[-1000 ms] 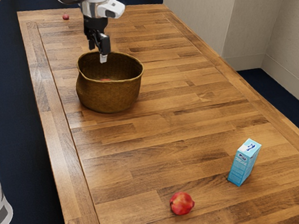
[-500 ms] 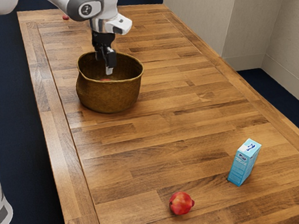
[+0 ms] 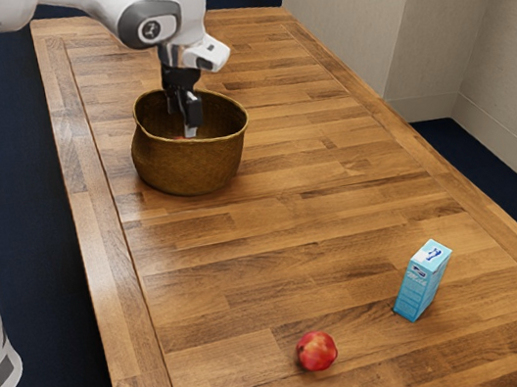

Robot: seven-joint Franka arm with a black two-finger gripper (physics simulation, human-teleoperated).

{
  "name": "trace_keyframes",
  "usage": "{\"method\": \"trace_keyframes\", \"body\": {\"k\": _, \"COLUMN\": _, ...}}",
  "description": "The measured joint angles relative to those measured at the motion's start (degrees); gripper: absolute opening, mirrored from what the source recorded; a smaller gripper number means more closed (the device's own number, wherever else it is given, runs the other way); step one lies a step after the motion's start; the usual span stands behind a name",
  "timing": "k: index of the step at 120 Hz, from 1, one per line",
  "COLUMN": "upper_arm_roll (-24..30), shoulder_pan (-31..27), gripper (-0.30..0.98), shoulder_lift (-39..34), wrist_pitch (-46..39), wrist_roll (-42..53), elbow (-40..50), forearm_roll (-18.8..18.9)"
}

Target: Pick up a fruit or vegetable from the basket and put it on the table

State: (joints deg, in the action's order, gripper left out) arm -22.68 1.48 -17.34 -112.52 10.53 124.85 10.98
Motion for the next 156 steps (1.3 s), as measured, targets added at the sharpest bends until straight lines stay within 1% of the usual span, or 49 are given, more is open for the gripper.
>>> {"method": "trace_keyframes", "body": {"k": 35, "upper_arm_roll": -0.1, "shoulder_pan": 0.0, "gripper": 0.69, "shoulder_lift": 2.6, "wrist_pitch": -1.4, "wrist_roll": 0.2, "elbow": 0.0, "forearm_roll": -0.6}}
{"method": "trace_keyframes", "body": {"k": 97, "upper_arm_roll": -0.9, "shoulder_pan": 0.1, "gripper": 0.69, "shoulder_lift": 4.8, "wrist_pitch": -2.8, "wrist_roll": 0.4, "elbow": 0.1, "forearm_roll": -1.7}}
{"method": "trace_keyframes", "body": {"k": 156, "upper_arm_roll": -2.2, "shoulder_pan": 0.1, "gripper": 0.69, "shoulder_lift": 6.1, "wrist_pitch": -3.8, "wrist_roll": 0.6, "elbow": 0.1, "forearm_roll": -1.8}}
